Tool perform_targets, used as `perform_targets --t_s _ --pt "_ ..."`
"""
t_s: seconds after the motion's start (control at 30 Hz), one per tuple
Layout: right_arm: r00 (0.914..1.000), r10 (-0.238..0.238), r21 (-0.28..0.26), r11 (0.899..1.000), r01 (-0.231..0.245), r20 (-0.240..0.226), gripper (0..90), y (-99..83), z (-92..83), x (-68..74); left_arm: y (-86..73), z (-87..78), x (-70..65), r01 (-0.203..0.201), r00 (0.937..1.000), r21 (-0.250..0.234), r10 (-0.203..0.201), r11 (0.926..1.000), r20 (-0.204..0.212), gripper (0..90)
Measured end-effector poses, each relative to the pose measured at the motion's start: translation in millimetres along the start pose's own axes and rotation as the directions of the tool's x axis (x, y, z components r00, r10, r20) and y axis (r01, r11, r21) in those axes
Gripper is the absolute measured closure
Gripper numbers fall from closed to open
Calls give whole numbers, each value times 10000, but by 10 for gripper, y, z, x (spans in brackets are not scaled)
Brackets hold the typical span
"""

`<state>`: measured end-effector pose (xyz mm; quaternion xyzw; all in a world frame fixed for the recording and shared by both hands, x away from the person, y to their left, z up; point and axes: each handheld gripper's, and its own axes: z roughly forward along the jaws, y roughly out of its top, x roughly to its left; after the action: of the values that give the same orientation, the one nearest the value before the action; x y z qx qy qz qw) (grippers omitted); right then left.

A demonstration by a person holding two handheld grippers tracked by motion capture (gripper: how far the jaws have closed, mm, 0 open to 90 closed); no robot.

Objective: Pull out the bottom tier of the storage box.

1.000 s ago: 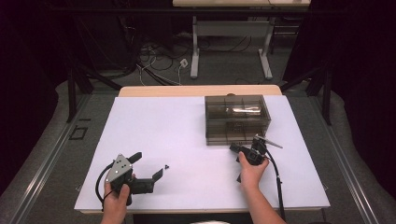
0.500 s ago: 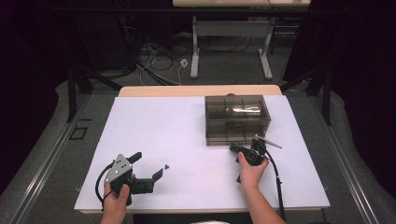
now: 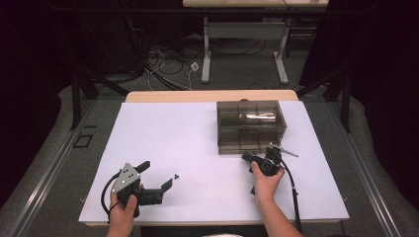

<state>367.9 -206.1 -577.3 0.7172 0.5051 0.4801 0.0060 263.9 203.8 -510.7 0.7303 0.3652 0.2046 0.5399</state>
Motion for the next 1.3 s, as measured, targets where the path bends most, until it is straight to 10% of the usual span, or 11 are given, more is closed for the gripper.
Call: perform_targets --t_s 0.67,1.0,1.1,1.17,1.3 --pt "9937 -1057 -189 9941 1064 372 598 -34 -155 188 -1 -5 8 71 10000 -12 -71 10000 -40 4" --pt "9560 -2844 -19 9584 2853 719 505 68 -279 406 0 -12 2 39 10000 -38 -39 10000 -89 4" --pt "9366 -3445 -134 9381 3460 648 478 111 -295 454 -2 -9 5 42 10000 -29 -42 10000 -89 4" --pt "9062 -4148 -283 9079 4181 822 431 147 -304 494 -3 -8 9 40 9999 5 -40 10000 -98 4" --pt "8900 -4480 -188 8924 4509 847 385 176 -311 510 -6 0 10 60 9999 51 -59 10000 -105 4"
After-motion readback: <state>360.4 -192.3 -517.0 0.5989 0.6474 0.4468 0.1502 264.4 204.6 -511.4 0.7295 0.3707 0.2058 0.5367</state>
